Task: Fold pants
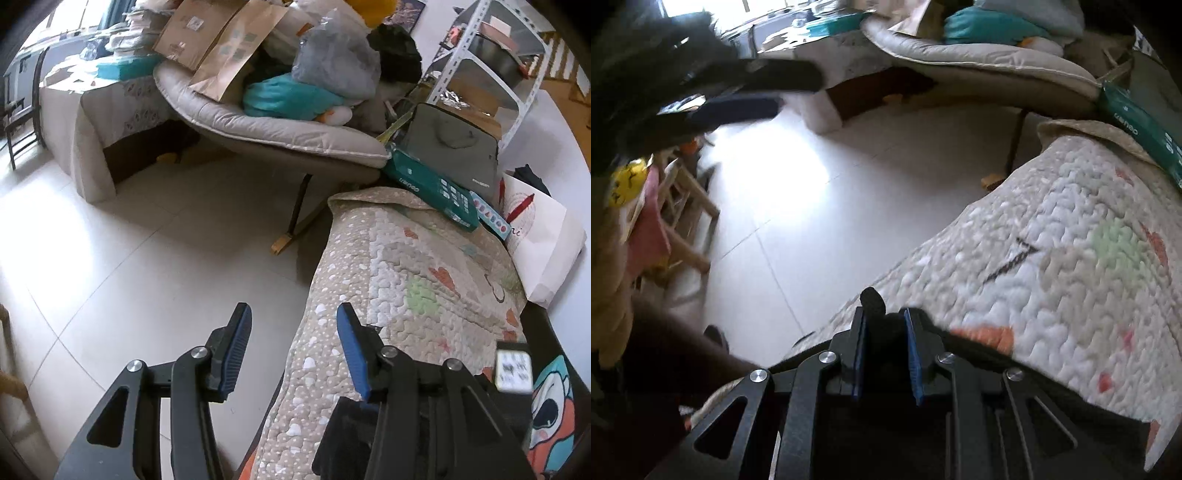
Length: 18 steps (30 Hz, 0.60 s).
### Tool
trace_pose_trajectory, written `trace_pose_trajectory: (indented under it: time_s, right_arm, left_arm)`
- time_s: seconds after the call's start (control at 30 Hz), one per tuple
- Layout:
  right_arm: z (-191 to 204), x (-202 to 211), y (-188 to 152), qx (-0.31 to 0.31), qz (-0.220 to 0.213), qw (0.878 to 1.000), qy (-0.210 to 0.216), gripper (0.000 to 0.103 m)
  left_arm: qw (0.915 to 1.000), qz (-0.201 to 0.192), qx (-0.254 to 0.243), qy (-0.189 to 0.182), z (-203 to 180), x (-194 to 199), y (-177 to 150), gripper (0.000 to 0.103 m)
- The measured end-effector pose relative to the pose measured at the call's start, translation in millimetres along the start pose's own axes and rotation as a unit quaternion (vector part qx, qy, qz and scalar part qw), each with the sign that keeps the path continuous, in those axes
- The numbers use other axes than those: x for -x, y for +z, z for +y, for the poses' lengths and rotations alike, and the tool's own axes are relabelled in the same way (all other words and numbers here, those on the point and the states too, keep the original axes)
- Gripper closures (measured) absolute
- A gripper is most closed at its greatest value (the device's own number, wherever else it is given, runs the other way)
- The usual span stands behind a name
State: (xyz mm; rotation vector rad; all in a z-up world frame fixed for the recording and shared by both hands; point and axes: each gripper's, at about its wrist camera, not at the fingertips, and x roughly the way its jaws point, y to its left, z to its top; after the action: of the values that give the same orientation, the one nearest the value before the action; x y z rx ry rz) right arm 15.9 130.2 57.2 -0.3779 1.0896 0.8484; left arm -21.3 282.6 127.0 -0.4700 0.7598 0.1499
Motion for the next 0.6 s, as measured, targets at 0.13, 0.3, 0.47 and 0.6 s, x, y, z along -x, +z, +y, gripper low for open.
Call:
trace_pose_trajectory:
  time_s: [0.13, 0.3, 0.47, 0.6]
  right_arm:
    - [-4.9, -33.1, 10.5, -0.006, 0.013, 0.999, -0.031, 0.077]
    - [-13.1, -27.9, 8.0, -0.033, 0.004, 0.999, -0.027, 0.057]
    - [-59.3, 51.6, -23.7, -0.071, -0.047, 0.995, -0.048, 0.047]
    - [-125.5, 104.3, -66.9, -0.132, -0.057, 0.983, -0.113, 0.047]
  left_arm:
    - [1.0000, 0.000, 0.005, 0.005, 2.4, -3.1, 0.5, 0.056]
    - [0.9999, -0.005, -0.009, 0.013, -2.8, -4.9, -1.2, 0.056]
    - [0.9996, 0.001, -0.027, 0.012, -15.1, -8.6, -11.0, 0.056]
    - [0.9976, 0.031, -0.061, -0.009, -43.3, -20.2, -30.7, 0.056]
